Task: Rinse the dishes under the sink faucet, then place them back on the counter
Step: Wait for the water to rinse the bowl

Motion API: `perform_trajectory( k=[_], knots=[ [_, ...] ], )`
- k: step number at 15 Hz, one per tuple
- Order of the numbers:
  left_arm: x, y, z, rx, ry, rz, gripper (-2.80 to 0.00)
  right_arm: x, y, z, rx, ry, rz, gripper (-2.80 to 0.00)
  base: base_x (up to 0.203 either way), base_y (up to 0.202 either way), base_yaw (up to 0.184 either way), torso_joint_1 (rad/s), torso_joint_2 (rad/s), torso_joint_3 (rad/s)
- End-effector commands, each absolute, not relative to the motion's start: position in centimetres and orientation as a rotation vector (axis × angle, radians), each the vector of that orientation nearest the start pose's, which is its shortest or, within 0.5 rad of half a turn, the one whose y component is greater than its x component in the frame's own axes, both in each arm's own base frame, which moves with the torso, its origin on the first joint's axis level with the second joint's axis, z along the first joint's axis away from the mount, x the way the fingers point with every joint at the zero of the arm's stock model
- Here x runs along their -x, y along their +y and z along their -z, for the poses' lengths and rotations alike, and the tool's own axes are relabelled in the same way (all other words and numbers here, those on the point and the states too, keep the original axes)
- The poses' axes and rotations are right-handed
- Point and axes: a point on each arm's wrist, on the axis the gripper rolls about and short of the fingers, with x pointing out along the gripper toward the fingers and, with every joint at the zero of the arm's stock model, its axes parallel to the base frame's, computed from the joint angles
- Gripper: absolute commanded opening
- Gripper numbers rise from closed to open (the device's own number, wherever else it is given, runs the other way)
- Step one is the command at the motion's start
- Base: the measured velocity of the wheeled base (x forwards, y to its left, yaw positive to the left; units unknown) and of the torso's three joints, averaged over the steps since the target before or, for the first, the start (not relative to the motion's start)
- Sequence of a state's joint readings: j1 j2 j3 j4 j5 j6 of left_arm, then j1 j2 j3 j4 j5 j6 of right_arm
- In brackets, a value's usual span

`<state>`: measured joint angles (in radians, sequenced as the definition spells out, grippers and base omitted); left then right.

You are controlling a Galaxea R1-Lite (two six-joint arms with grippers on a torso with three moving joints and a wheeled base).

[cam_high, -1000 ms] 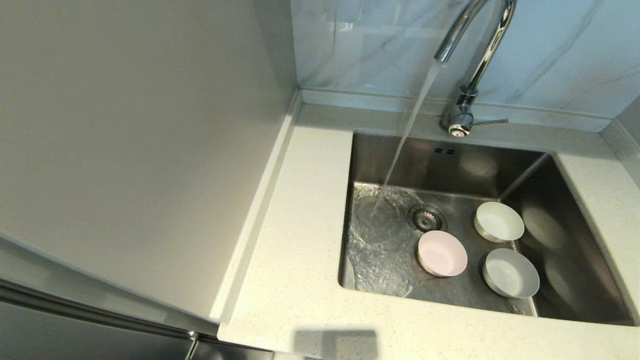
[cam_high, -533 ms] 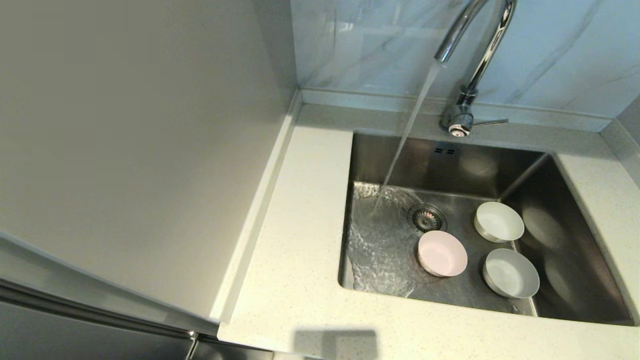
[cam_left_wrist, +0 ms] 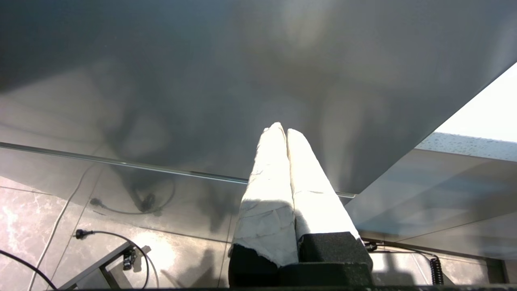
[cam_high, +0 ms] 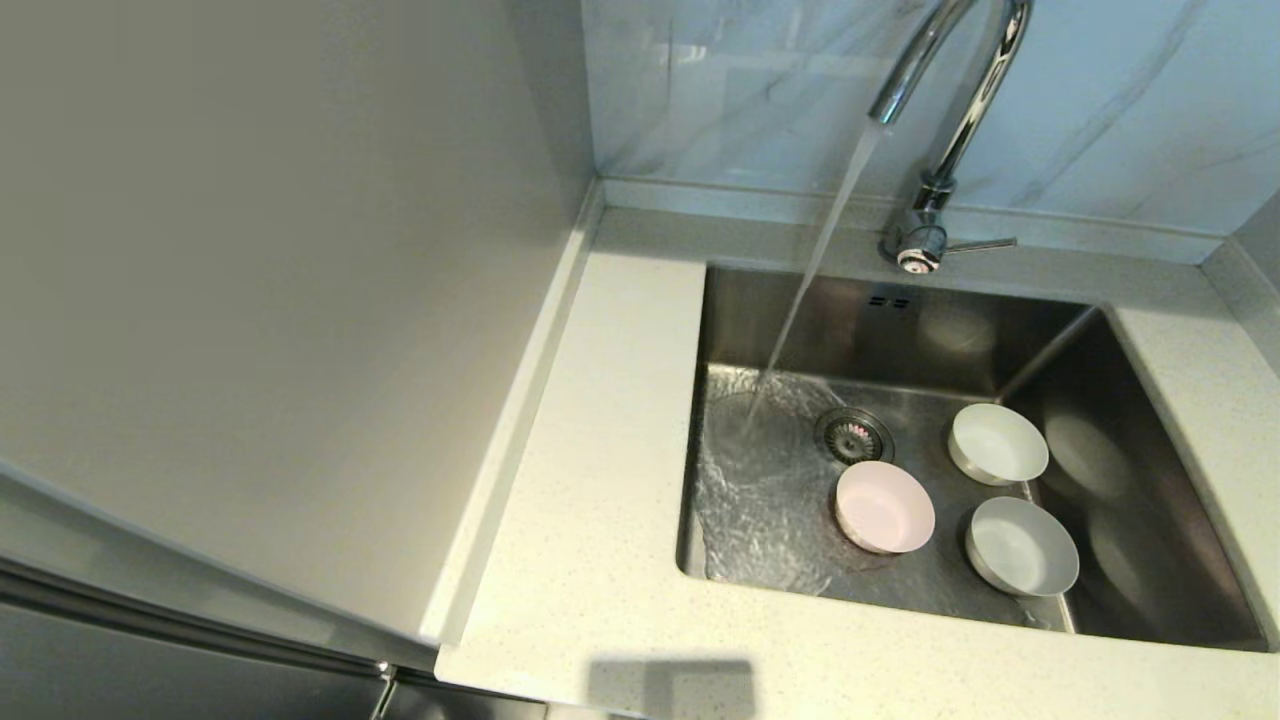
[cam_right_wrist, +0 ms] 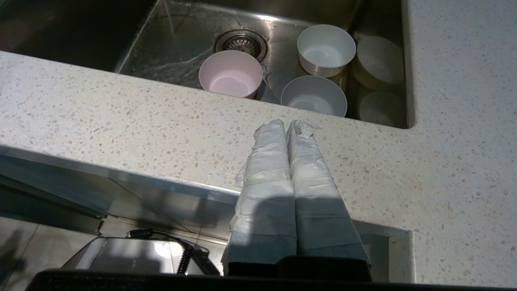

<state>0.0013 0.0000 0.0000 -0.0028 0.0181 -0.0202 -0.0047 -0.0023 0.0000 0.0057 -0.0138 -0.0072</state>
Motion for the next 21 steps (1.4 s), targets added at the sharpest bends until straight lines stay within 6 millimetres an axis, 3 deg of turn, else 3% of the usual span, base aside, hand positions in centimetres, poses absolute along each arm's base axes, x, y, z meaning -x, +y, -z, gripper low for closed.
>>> perform_trajectory(
  k=[1,21],
  knots=[
    [2.30,0.04,-7.57,0.021,-0.006,-0.019,-2.80,2.28,-0.02,-7.49,0.008,0.006,0.018,-2.80,0.000,0.000,0.000,0.000,0.00,0.000],
    [2.30,0.04,-7.57,0.020,-0.006,-0.020,-2.80,2.28,-0.02,-7.49,0.008,0.006,0.018,-2.80,0.000,0.000,0.000,0.000,0.00,0.000]
  ],
)
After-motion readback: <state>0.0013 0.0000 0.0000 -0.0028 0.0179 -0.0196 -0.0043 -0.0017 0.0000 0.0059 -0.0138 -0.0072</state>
